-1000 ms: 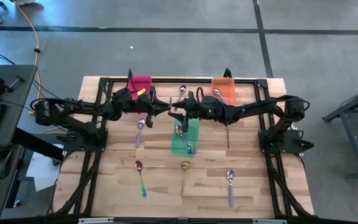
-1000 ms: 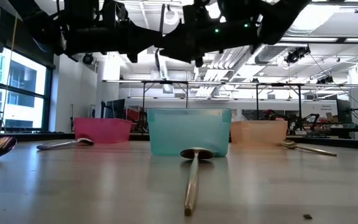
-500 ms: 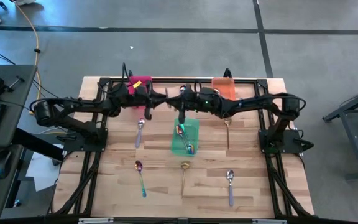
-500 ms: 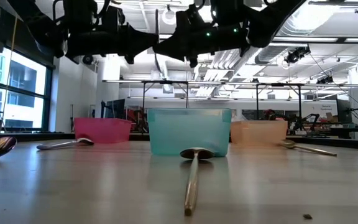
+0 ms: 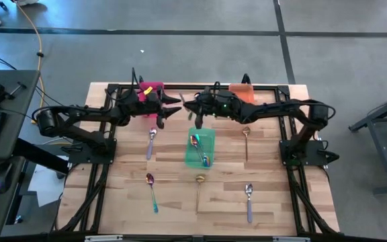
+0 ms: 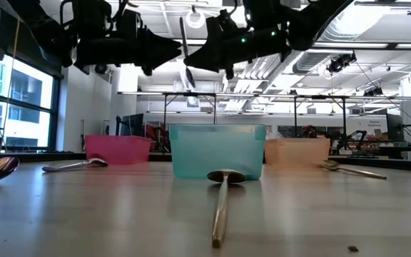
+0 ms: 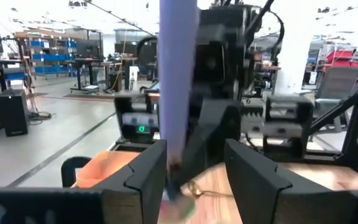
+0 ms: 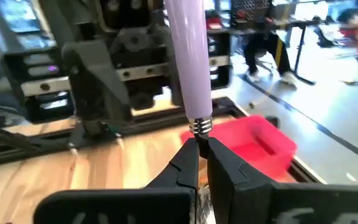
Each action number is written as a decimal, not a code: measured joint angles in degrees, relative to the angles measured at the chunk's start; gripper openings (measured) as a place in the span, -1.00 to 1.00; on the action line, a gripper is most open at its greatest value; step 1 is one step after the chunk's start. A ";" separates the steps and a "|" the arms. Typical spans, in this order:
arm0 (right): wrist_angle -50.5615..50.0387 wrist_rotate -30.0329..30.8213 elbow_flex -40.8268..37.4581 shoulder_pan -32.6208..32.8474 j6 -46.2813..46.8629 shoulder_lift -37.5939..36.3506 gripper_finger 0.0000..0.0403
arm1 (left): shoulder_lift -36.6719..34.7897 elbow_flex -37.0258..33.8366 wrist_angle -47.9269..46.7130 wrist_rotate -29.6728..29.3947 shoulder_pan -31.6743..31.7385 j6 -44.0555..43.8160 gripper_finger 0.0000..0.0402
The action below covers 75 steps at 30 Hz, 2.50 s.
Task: Sort silverware by color (type)
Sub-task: Put the bottom left purple spoon into the orange bin, then put the top gold spoon in the pink bin
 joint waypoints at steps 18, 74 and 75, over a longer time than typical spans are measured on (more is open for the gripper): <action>-60.23 15.93 -1.81 -21.14 17.37 -14.08 -1.00 | 0.02 -6.45 0.35 -2.16 3.30 2.57 -0.37; -89.89 14.91 -4.28 10.57 55.38 -19.08 -0.72 | 0.02 -6.47 -3.93 -2.11 3.28 4.18 -0.37; -90.44 15.53 -4.28 11.39 56.88 -19.08 -0.71 | 0.02 -6.47 -4.09 -2.11 3.28 4.18 -0.37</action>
